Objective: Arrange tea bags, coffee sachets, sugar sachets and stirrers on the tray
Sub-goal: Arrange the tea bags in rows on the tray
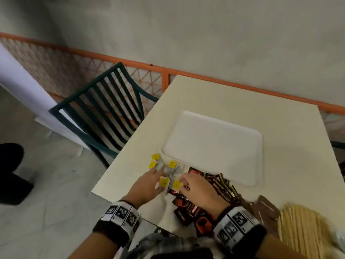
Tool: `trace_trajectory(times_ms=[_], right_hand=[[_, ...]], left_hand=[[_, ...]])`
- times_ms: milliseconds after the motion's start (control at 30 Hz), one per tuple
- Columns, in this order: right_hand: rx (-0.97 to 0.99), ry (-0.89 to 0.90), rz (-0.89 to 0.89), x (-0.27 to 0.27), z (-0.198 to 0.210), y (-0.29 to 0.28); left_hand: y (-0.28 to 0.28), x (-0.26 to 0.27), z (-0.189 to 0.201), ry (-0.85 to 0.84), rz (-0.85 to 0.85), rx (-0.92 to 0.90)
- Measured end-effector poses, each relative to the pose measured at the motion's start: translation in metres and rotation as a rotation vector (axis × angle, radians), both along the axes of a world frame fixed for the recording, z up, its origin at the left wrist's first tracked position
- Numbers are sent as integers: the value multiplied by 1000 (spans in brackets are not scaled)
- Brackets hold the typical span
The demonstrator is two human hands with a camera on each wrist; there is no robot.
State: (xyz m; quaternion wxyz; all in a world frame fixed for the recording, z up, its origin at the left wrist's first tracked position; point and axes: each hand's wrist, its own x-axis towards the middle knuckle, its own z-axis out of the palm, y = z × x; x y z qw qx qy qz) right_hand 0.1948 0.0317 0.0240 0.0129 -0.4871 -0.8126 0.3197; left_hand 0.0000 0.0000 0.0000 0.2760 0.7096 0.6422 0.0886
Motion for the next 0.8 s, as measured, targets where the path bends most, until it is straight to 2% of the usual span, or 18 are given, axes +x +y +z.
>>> trace_trajectory(times_ms=[233,300,400,467,567,667,733,800], right_hand=[[132,-342,-8,-29,-29,16],[141,-332,-22,-32,-35,17],[95,-205,-83,-36,-36,19],[41,-71,-139,-36,-30,20],[-80,183,-270,-29,-15,22],[-121,350,-353,-19,-3,28],[-239,474,-359,-17,4,32],[-385,553,-286,-20,8,36]], left_hand=[[11,3,-8,138,-84,16],[10,-2,-13,135,-116,102],[9,-11,-18,138,-124,113],[11,-15,-20,63,-82,143],[12,-24,-12,-235,24,96],[15,-32,-5,-513,213,33],[20,-38,-5,-543,279,80],[26,-42,-6,-554,302,103]])
